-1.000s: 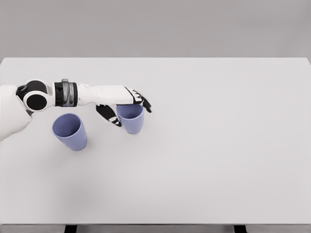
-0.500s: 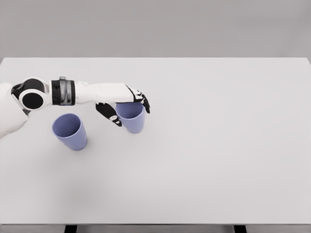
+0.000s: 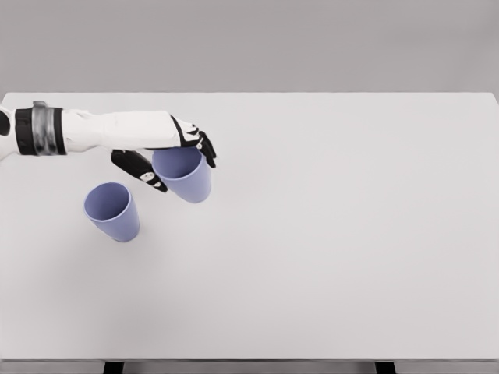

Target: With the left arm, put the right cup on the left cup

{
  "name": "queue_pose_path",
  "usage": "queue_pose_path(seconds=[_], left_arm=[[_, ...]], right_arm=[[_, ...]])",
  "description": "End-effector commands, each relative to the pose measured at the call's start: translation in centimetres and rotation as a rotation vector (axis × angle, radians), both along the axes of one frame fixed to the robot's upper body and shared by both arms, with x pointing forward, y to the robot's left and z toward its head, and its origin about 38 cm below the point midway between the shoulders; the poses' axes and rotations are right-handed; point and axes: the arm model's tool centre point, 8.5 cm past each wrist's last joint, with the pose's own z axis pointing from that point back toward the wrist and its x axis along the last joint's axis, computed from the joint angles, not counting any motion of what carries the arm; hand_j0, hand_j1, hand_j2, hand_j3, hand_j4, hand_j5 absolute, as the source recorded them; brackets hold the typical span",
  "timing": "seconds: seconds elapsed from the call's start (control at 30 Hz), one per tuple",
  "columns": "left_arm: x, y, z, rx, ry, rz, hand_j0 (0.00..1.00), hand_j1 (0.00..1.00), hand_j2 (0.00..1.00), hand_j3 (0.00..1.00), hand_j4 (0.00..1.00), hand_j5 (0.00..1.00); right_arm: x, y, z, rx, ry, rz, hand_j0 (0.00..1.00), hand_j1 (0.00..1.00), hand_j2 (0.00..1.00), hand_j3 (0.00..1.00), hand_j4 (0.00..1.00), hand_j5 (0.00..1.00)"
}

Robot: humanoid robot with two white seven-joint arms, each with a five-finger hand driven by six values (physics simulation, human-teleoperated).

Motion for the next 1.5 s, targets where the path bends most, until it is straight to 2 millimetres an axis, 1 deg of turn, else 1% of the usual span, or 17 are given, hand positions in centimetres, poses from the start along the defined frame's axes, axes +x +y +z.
queue_pose_path(seconds=[0.0,0.13,0.23,0.27,0.4,0.53,0.7,0.83,0.97,1.07,1.13,1.17,1.23,1.27,1.4,1.47], left_arm=[[-1.1,0.8,1.1,-0.022,0.009,-0.002,0.52,0.52,0.52,0.52,0.52,0.52],[-1.4,2.0,3.0,-0.024,-0.013,0.013,0.51,0.51,0.51,0.51,0.51,0.51],[-1.6,3.6,4.1,-0.01,-0.032,0.046,0.51,0.51,0.51,0.51,0.51,0.51],[-1.6,4.1,4.2,-0.004,-0.034,0.057,0.51,0.51,0.51,0.51,0.51,0.51],[-1.9,4.8,4.1,0.011,-0.03,0.067,0.51,0.51,0.51,0.51,0.51,0.51],[-2.9,6.3,4.9,0.027,-0.038,0.091,0.51,0.51,0.51,0.51,0.51,0.51],[-3.2,7.6,4.8,0.05,-0.03,0.119,0.52,0.52,0.52,0.52,0.52,0.52],[-3.1,7.8,4.9,0.051,-0.029,0.126,0.52,0.52,0.52,0.52,0.52,0.52],[-3.4,9.2,5.2,0.066,-0.034,0.161,0.53,0.53,0.53,0.53,0.53,0.53],[-3.8,10.6,5.3,0.093,-0.029,0.191,0.53,0.53,0.53,0.53,0.53,0.53],[-4.0,11.2,4.7,0.127,-0.004,0.196,0.53,0.53,0.53,0.53,0.53,0.53],[-4.2,11.5,4.0,0.141,0.019,0.198,0.53,0.53,0.53,0.53,0.53,0.53],[-4.4,11.9,3.4,0.182,0.046,0.196,0.53,0.53,0.53,0.53,0.53,0.53],[-4.6,11.9,2.8,0.197,0.066,0.188,0.53,0.53,0.53,0.53,0.53,0.53],[-4.1,12.1,2.8,0.193,0.072,0.199,0.53,0.53,0.53,0.53,0.53,0.53],[-3.4,12.3,2.7,0.183,0.076,0.213,0.53,0.53,0.53,0.53,0.53,0.53]], right_arm=[[0.0,0.0,0.0,-0.001,0.0,0.001,1.0,1.0,1.0,1.0,1.0,1.0],[0.0,0.0,0.0,-0.001,0.0,0.002,1.0,1.0,1.0,1.0,1.0,1.0],[0.0,0.0,0.0,0.001,0.0,0.001,1.0,1.0,1.0,1.0,1.0,1.0],[0.0,0.0,0.0,0.001,0.0,0.001,1.0,1.0,1.0,1.0,1.0,1.0],[0.0,0.0,0.0,0.001,0.0,0.001,1.0,1.0,1.0,1.0,1.0,1.0],[0.0,0.0,0.0,0.001,0.0,0.001,1.0,1.0,1.0,1.0,1.0,1.0],[0.0,0.0,0.0,0.001,0.0,0.001,1.0,1.0,1.0,1.0,1.0,1.0],[0.0,0.0,0.0,0.001,0.0,0.001,1.0,1.0,1.0,1.0,1.0,1.0],[0.0,0.0,0.0,0.001,0.0,0.001,1.0,1.0,1.0,1.0,1.0,1.0],[0.0,0.0,0.0,0.001,0.0,0.001,1.0,1.0,1.0,1.0,1.0,1.0],[0.0,0.0,0.0,0.001,0.0,0.001,1.0,1.0,1.0,1.0,1.0,1.0],[0.0,0.0,0.0,0.001,0.0,0.001,1.0,1.0,1.0,1.0,1.0,1.0],[0.0,0.0,0.0,-0.001,0.0,0.001,1.0,1.0,1.0,1.0,1.0,1.0],[0.0,0.0,0.0,0.001,0.0,0.001,1.0,1.0,1.0,1.0,1.0,1.0],[0.0,0.0,0.0,0.001,0.0,0.001,1.0,1.0,1.0,1.0,1.0,1.0],[0.0,0.0,0.0,0.001,0.0,0.001,1.0,1.0,1.0,1.0,1.0,1.0]])
